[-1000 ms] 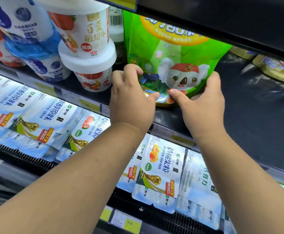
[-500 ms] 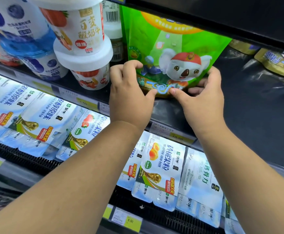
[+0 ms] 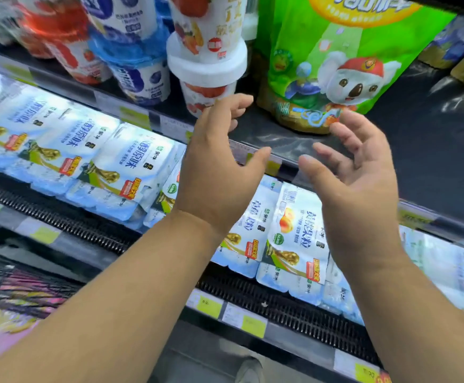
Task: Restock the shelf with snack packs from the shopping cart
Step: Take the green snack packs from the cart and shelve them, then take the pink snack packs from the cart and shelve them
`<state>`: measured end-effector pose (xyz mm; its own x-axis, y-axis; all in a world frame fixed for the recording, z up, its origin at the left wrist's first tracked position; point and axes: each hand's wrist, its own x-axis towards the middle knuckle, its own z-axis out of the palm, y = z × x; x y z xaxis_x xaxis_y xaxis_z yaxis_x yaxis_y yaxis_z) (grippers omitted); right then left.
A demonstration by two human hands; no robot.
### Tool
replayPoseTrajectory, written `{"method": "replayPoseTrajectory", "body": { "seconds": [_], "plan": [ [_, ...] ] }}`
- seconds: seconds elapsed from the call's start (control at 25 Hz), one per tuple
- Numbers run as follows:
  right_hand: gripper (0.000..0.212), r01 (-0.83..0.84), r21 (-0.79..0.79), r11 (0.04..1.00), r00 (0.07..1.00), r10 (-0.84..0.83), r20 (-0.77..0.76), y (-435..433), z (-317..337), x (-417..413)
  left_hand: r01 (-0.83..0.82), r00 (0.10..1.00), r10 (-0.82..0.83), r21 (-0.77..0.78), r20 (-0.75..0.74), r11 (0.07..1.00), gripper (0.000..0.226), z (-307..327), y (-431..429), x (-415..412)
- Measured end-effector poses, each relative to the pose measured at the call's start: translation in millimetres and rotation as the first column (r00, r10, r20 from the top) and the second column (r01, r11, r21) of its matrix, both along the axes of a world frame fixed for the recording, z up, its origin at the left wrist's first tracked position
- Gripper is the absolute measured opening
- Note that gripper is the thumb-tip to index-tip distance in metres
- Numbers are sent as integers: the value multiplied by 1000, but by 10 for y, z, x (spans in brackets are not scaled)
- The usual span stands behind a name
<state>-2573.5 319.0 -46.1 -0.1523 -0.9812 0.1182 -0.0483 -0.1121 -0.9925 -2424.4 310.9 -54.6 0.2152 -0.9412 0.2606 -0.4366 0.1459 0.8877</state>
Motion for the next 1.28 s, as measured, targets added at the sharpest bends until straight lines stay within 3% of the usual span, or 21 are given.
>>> {"method": "replayPoseTrajectory", "body": {
  "seconds": [0.2, 0.48, 0.88, 1.28],
  "plan": [
    [54, -44, 11, 999, 997, 43, 72, 515, 226, 616, 62, 997, -61, -23, 43, 998, 53, 335, 456, 562],
    [56, -132, 41, 990, 984, 126, 127, 1178, 650, 1480, 25, 999, -23, 48, -44, 999, 55, 844, 1296, 1559],
    [65, -367, 161, 916, 930, 364, 53, 2071, 1134, 2364, 10, 998, 5, 267, -55, 964, 69, 1281, 2479, 2655],
    [68, -407, 341, 847, 892, 450, -52, 2659, 996, 2549, -20, 995, 63, 496, -71, 868, 68, 1069, 3345, 3374]
  ]
}}
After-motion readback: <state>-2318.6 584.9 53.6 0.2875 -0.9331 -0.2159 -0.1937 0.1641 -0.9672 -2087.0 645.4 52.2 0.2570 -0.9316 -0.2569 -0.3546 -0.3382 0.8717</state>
